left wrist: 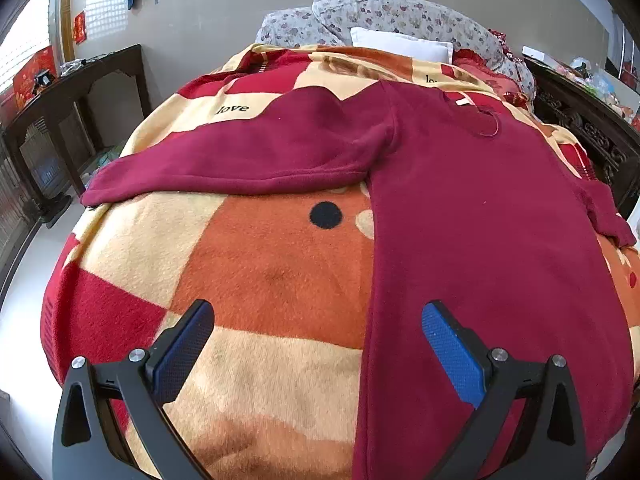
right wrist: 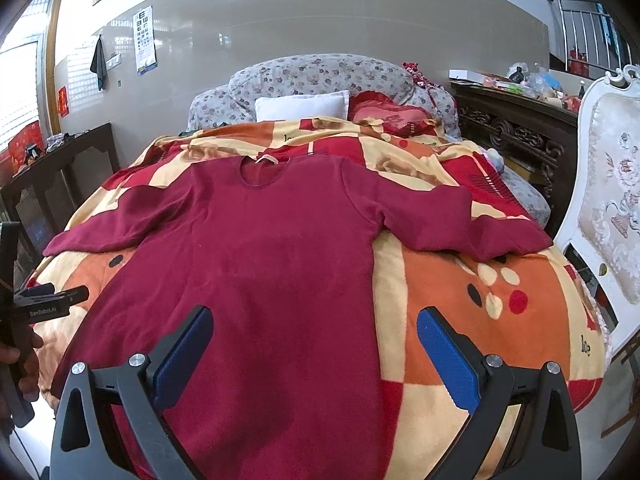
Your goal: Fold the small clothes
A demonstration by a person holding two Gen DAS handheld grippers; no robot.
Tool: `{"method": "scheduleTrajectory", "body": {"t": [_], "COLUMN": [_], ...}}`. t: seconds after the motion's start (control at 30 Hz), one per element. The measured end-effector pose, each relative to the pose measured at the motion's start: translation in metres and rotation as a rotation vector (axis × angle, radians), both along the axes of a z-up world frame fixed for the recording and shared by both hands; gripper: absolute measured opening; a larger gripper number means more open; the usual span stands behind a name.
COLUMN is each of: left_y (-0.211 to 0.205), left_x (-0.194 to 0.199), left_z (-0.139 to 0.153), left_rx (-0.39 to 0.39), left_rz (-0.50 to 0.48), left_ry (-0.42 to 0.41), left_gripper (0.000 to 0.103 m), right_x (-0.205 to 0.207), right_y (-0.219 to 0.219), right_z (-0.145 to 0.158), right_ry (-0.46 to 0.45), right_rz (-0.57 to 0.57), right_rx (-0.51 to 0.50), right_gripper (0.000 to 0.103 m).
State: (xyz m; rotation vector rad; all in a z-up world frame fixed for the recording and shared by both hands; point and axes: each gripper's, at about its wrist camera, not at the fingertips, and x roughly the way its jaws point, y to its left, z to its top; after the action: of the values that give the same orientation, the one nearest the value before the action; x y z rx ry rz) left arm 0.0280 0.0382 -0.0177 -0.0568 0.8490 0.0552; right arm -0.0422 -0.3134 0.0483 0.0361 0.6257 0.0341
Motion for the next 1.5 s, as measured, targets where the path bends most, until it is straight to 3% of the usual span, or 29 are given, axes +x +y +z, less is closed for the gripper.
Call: {"method": "scheduleTrajectory", "body": {"t": [0.7,1.5], "left_y": [-0.008,0.003], "left_x": [0.005,0.007], "left_z": [-0.011,-0.009], "left_rx": [0.018,0.002], "left_rz": [-0.023,0.015], "left_ry": [0.017,0.021], "left_gripper": [0.103,0.103], "right_x": [0.011,0.017], "right_y": [0.000,0.000], "right_z": [-0.011,-0.005], "right_ry": [0.029,0.020], "right_rz": [0.007,0.004], "right_rx": [0.011,0.015], "right_gripper": [0.103,0.103]}}
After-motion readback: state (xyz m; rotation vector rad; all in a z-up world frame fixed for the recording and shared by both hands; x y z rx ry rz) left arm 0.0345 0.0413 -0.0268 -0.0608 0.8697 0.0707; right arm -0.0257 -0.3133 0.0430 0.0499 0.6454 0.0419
